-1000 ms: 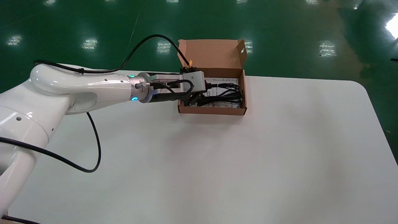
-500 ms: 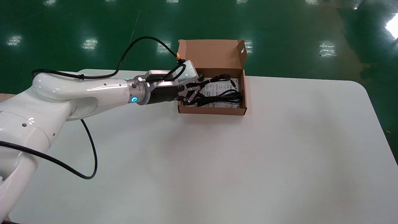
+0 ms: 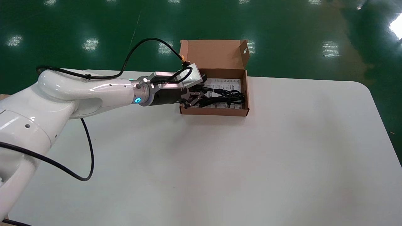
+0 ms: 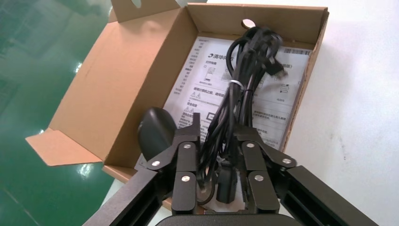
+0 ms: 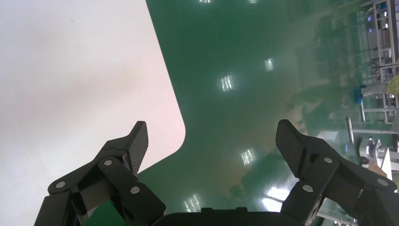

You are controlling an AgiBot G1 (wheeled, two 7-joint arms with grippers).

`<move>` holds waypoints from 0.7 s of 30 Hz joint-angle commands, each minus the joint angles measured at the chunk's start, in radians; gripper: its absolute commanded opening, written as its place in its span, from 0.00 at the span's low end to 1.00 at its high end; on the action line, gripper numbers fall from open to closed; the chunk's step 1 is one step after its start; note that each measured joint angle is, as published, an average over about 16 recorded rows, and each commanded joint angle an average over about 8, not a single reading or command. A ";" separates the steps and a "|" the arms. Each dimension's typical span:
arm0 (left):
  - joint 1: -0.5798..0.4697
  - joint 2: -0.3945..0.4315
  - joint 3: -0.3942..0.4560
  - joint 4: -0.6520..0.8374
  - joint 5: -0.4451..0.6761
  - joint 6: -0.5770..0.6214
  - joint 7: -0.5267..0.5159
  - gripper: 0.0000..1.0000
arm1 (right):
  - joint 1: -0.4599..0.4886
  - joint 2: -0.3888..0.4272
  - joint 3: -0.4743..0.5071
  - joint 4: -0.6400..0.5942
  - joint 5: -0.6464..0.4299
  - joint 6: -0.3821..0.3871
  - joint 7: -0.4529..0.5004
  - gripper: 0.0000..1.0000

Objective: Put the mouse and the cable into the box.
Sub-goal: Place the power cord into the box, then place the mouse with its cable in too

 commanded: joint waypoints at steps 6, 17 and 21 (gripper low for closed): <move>0.017 -0.022 -0.019 -0.031 -0.015 0.020 -0.014 1.00 | -0.021 0.001 0.010 0.023 0.017 -0.005 0.018 1.00; 0.119 -0.154 -0.138 -0.204 -0.099 0.149 -0.094 1.00 | -0.206 0.010 0.091 0.239 0.159 -0.043 0.184 1.00; 0.158 -0.204 -0.183 -0.270 -0.131 0.198 -0.124 1.00 | -0.279 0.014 0.123 0.325 0.215 -0.058 0.251 1.00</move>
